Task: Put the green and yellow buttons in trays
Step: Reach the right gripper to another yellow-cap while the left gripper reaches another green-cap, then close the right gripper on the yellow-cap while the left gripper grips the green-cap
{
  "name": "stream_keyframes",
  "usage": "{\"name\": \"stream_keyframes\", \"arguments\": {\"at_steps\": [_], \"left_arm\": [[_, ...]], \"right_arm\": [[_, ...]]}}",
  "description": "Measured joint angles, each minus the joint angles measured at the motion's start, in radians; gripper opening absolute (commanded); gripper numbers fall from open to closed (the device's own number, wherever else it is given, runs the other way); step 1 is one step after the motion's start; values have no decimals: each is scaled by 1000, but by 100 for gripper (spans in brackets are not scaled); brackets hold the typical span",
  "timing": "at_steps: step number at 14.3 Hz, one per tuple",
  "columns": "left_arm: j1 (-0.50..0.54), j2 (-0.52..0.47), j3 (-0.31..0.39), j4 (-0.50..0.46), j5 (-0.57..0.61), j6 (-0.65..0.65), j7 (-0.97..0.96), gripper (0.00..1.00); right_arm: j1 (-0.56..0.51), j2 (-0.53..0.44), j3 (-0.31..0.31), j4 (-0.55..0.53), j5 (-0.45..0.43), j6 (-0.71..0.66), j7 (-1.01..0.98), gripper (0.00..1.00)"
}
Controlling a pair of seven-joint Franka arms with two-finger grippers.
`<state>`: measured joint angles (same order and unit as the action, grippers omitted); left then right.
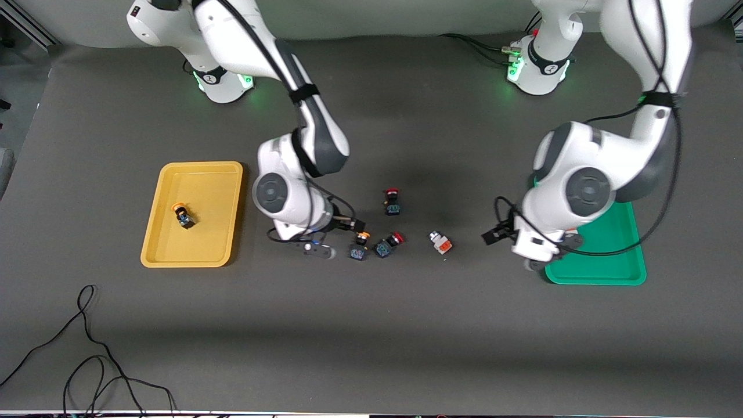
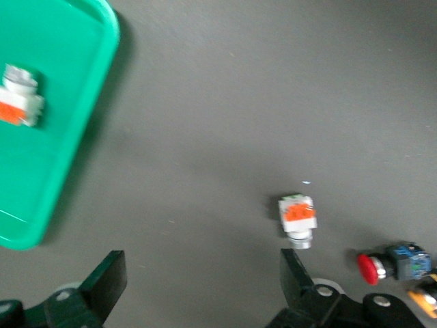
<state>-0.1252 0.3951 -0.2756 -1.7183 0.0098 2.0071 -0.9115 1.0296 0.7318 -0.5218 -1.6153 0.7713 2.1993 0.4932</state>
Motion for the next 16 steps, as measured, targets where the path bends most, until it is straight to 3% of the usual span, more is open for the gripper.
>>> {"name": "stream_keyframes", "arguments": {"at_steps": [2, 5, 8, 10, 12, 16], "left_arm": [[-55, 12, -1, 0, 0, 39, -86, 100], [-135, 35, -1, 6, 0, 80, -160, 100], [-175, 76, -1, 13, 0, 111, -180, 100], [-175, 119, 3, 13, 2, 146, -180, 100], [-175, 167, 9, 14, 3, 194, -180, 100], [-175, 250, 14, 15, 34, 268, -184, 100]], "right_arm": [[1, 58, 23, 13, 65, 79, 7, 100], [-5, 122, 24, 60, 89, 102, 10, 98], [-16, 154, 24, 76, 89, 106, 10, 70], [-19, 173, 23, 77, 89, 136, 10, 40], [-23, 179, 22, 79, 89, 140, 10, 1], [-57, 178, 15, 97, 89, 110, 7, 0]]}}
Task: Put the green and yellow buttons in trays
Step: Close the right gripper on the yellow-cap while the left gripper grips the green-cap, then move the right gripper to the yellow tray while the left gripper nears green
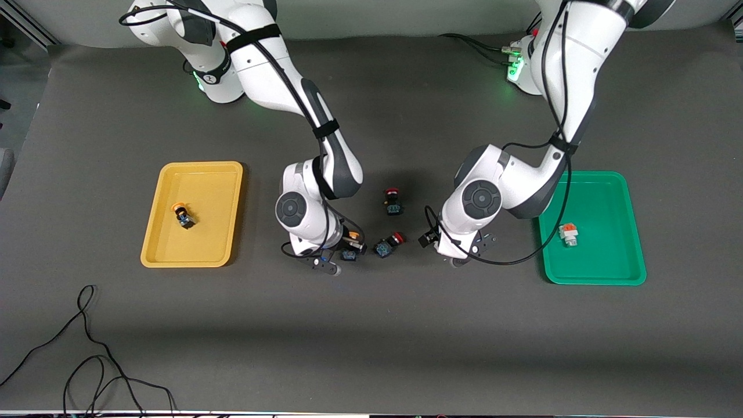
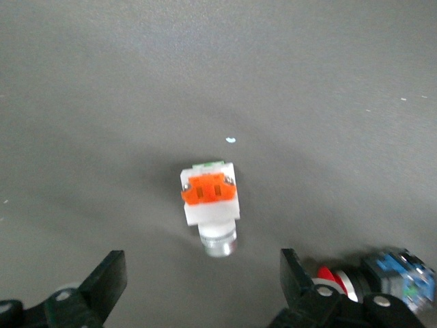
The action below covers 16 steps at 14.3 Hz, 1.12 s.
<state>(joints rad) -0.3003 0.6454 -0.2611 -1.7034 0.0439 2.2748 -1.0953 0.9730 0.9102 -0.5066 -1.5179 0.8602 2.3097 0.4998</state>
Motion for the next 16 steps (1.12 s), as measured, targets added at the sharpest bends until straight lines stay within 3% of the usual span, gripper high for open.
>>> {"name": "stream_keyframes", "arguments": {"at_steps": [2, 3, 6, 7, 8, 13, 16], "left_arm": [[0, 36, 8, 1, 31, 40, -14, 95], [0, 51, 10, 1, 39, 56, -19, 84], [0, 74, 17, 3, 48, 77, -24, 25], [0, 74, 19, 5, 48, 77, -25, 12], [0, 74, 19, 10, 49, 77, -27, 4], [4, 64, 23, 68, 51, 41, -38, 0], [17, -6, 22, 187, 50, -164, -14, 0]], "right_arm": [[-41, -11, -28, 37, 0, -114, -26, 0], [-57, -27, -60, 53, -2, -185, -52, 0], [-74, -114, -216, 67, -35, -457, -209, 0], [-78, -154, -270, 59, -50, -548, -268, 0], [-77, -200, -319, 35, -73, -617, -325, 0], [31, -428, -498, -291, -328, -676, -499, 0], [49, -452, -621, -491, -352, -595, -731, 0]]}}
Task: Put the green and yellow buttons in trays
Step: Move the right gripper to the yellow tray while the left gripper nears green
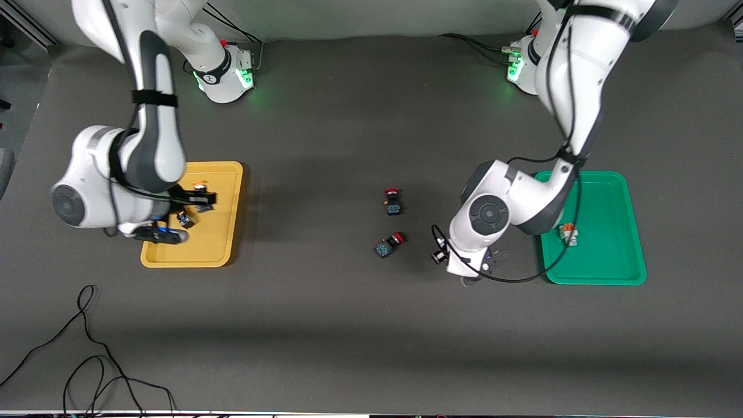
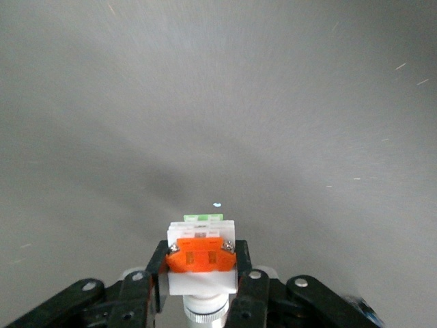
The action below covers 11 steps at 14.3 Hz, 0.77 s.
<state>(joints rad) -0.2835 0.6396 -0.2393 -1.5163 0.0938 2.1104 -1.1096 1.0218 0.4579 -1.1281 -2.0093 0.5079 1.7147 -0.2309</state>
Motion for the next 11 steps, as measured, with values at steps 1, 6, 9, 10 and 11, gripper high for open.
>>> {"name": "stream_keyframes", "arguments": {"at_steps": [1, 6, 9, 10, 11], "left_arm": [[3, -35, 0, 29, -9, -67, 40, 0], [139, -198, 5, 45, -111, -355, 411, 0], [298, -269, 11, 5, -123, -458, 689, 0], [352, -291, 14, -20, -122, -474, 784, 0], [406, -311, 16, -48, -118, -479, 878, 0]], "right_arm": [[-10, -1, -31, -67, 0, 61, -90, 0], [-37, 0, -25, -272, 59, 320, -216, 7], [-29, 44, 53, -295, 180, 390, -216, 34], [-25, 68, 73, -296, 205, 401, -216, 67], [-20, 90, 82, -296, 219, 407, -216, 88]]}}
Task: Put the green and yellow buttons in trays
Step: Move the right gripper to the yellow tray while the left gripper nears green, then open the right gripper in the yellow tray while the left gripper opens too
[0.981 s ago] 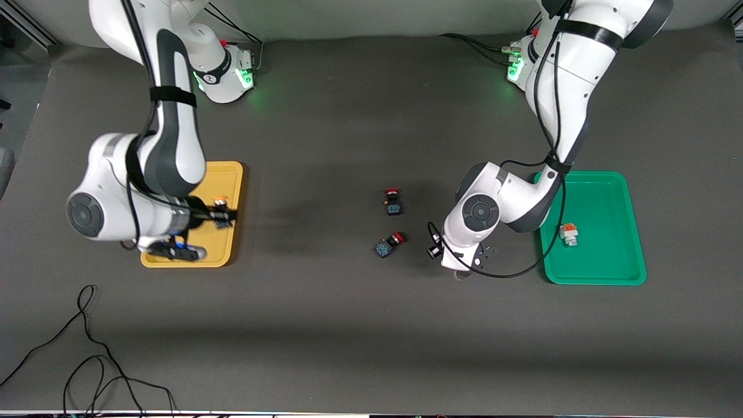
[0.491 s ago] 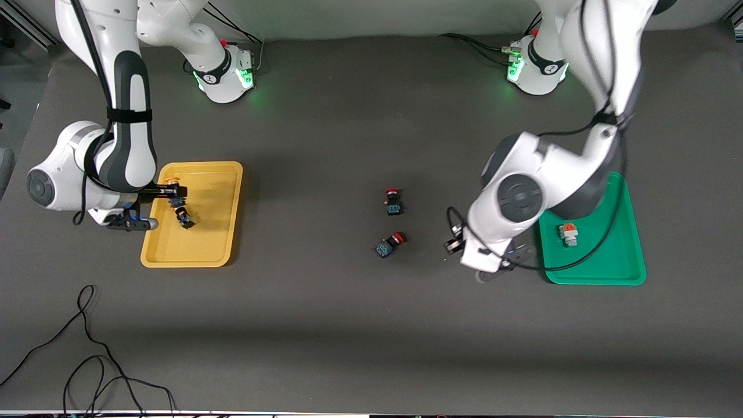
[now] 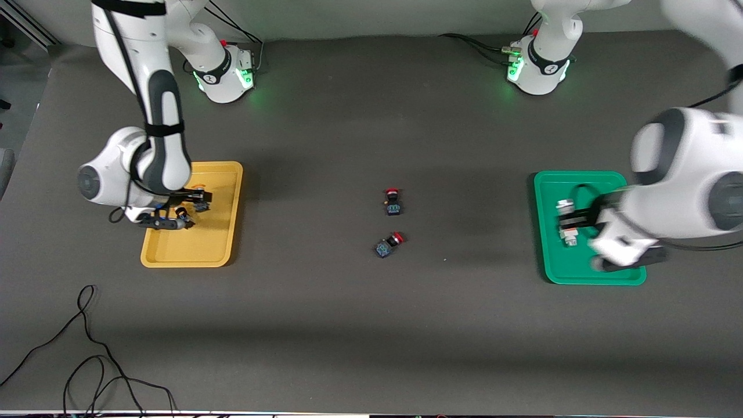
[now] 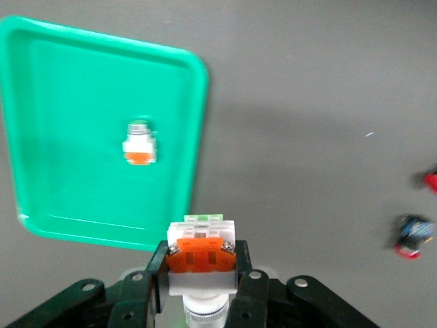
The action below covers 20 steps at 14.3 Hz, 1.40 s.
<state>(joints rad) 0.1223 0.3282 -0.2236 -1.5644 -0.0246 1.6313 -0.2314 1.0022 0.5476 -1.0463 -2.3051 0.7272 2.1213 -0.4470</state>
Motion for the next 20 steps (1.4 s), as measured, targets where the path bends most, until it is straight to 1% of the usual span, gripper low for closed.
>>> {"name": "stream_keyframes", "arguments": {"at_steps": [1, 2, 4, 6, 9, 11, 12, 13, 14, 15, 16, 18, 19, 20], "left_arm": [[51, -16, 2, -31, 14, 0, 86, 0], [100, -26, 3, -64, 37, 10, 158, 0], [173, -32, 4, -145, 75, 91, 265, 0], [219, -32, 5, -260, 103, 240, 332, 0], [259, -20, 5, -469, 128, 530, 373, 0], [280, 6, 5, -569, 158, 676, 374, 0], [288, 25, 5, -595, 173, 725, 374, 0], [294, 49, 5, -607, 180, 765, 376, 3], [298, 71, 5, -610, 184, 792, 376, 25], [301, 87, 5, -610, 188, 807, 377, 83], [302, 95, 5, -608, 190, 813, 379, 100], [303, 93, 4, -593, 190, 801, 382, 100], [303, 91, 4, -573, 191, 770, 383, 100], [303, 87, 3, -543, 191, 720, 385, 100]], "right_arm": [[3, 16, 2, 1, 5, 1, 0, 100], [3, 24, 2, 1, 6, 2, 0, 100], [3, 26, 1, 2, 6, 2, 0, 100], [5, 25, 2, 5, 6, 2, 0, 100], [9, 16, -2, 27, 2, -16, 0, 100], [15, 3, -45, 87, -43, -105, -1, 100], [16, -4, -81, 132, -72, -176, -1, 100], [17, -11, -125, 185, -104, -249, -2, 100], [16, -20, -165, 239, -138, -312, -5, 100], [12, -32, -196, 297, -175, -372, -8, 100], [7, -43, -212, 359, -205, -430, -8, 100], [1, -58, -218, 464, -233, -516, -8, 100], [0, -63, -214, 498, -235, -546, -8, 100], [-14, -73, -196, 525, -239, -564, -8, 100]]}}
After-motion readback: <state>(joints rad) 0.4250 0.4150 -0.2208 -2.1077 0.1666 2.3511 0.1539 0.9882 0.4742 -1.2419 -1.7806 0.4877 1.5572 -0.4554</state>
